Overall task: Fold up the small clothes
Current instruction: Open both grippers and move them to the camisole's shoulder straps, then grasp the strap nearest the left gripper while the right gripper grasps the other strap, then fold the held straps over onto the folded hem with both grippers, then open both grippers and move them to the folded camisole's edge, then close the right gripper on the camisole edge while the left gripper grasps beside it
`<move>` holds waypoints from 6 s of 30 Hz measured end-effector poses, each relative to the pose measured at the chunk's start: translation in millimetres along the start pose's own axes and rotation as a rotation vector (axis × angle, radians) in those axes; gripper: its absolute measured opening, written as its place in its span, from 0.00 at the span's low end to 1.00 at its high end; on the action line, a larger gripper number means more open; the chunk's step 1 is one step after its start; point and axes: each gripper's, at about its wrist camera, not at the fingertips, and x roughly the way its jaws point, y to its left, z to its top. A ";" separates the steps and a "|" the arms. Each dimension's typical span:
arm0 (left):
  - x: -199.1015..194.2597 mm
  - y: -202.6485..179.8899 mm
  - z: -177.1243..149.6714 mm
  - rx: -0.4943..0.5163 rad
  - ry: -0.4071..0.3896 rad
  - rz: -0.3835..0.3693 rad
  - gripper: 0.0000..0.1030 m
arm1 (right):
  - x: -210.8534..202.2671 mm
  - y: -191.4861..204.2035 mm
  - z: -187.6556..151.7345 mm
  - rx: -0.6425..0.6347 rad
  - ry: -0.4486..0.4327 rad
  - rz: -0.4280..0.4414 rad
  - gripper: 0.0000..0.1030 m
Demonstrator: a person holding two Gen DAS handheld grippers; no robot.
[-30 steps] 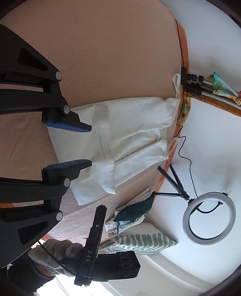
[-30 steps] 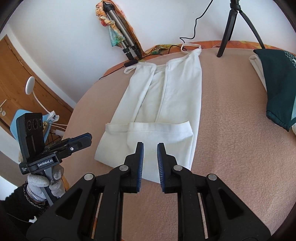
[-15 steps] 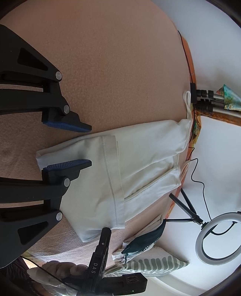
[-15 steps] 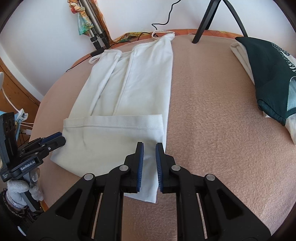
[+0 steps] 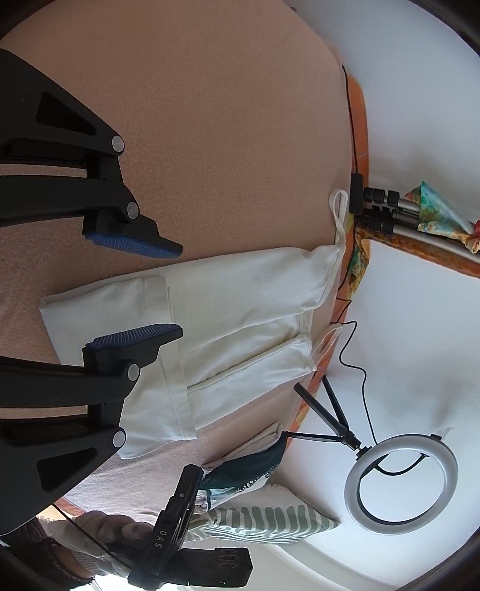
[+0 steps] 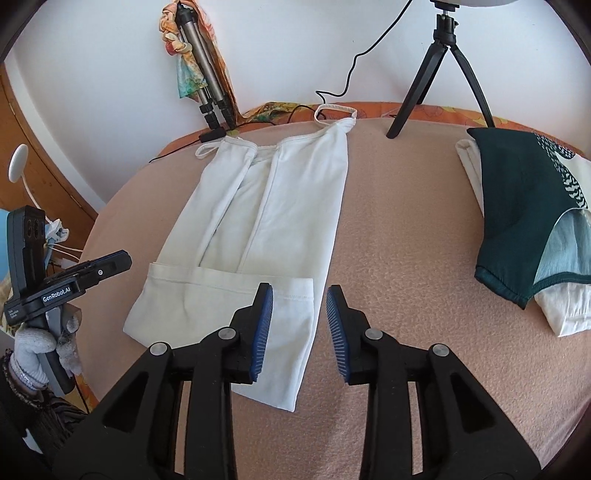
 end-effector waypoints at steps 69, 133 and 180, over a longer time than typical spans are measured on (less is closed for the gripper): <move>129.8 45.1 169.1 -0.043 -0.052 -0.177 0.02 | 147.5 -53.5 178.3 0.001 0.022 0.175 0.06; -28.9 -60.7 -9.9 0.248 0.081 -0.118 0.07 | -23.2 27.9 -30.8 -0.073 -0.005 0.067 0.21; -22.4 14.2 -64.4 -0.230 0.143 -0.306 0.55 | 62.4 -69.7 17.6 0.287 0.106 0.281 0.42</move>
